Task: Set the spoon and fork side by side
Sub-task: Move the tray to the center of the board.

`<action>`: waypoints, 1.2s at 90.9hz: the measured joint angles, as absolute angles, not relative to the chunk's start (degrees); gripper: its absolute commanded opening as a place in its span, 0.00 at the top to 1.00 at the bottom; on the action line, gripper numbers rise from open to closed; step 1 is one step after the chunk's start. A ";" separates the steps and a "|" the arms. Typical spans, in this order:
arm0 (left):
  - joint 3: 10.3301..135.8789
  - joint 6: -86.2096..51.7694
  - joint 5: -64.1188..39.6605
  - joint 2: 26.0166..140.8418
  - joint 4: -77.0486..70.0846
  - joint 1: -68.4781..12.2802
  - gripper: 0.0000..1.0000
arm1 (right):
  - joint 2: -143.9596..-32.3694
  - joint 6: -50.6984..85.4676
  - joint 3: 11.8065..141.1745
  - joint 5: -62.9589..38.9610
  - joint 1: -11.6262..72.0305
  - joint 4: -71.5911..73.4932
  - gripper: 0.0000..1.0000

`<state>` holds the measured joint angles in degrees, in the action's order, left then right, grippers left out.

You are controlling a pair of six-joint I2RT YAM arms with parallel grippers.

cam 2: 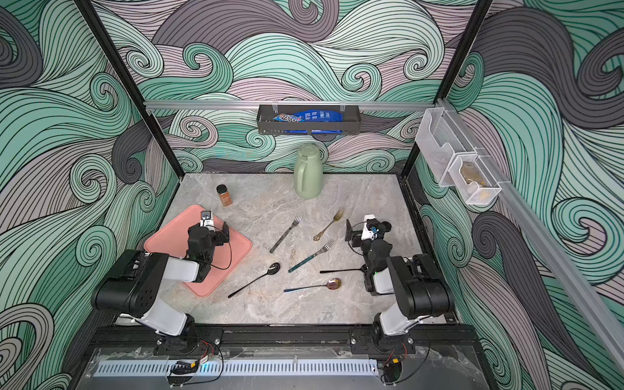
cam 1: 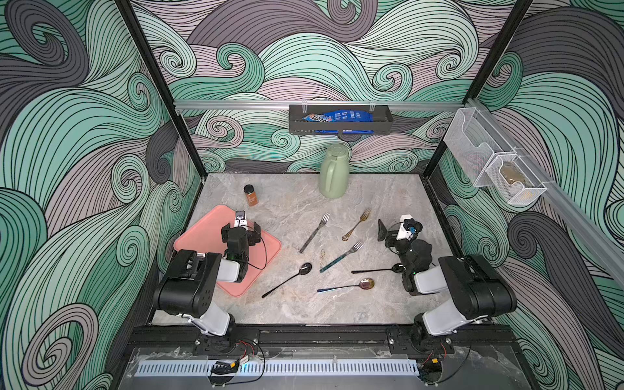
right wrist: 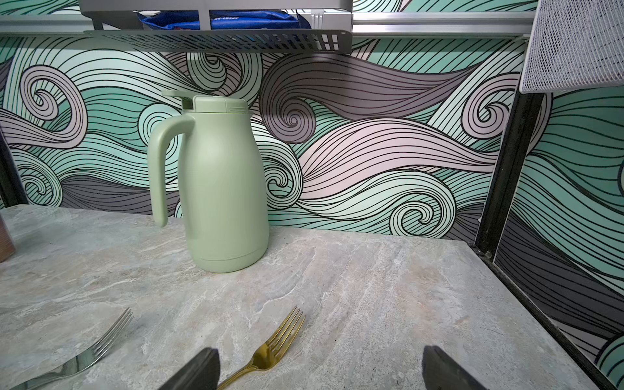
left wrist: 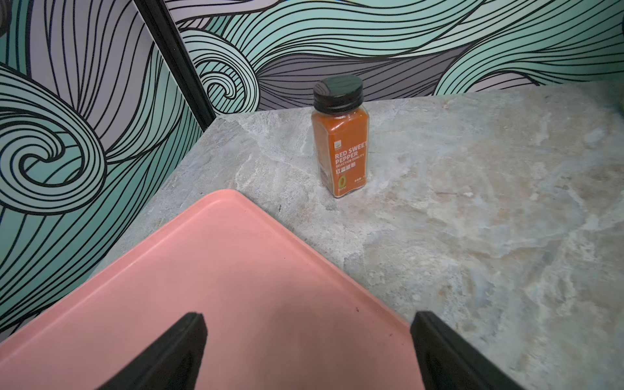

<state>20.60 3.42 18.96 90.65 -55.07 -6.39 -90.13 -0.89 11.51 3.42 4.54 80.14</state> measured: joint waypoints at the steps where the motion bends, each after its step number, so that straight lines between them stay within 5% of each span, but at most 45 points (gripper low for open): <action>1: 20.60 3.42 18.96 90.67 -55.09 -6.39 0.01 | -90.11 -0.89 11.51 3.42 4.54 80.14 0.01; 71: 20.62 4.05 17.45 87.39 -51.86 -6.46 0.01 | -85.23 -0.23 12.14 3.55 3.97 73.89 0.01; 109: 46.85 -19.20 16.97 67.85 5.13 -9.37 0.02 | -69.08 18.52 41.17 -1.37 2.52 23.86 0.01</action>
<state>46.85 -19.20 16.97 67.85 5.13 -9.37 -69.08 18.52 41.17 -1.37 2.52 23.86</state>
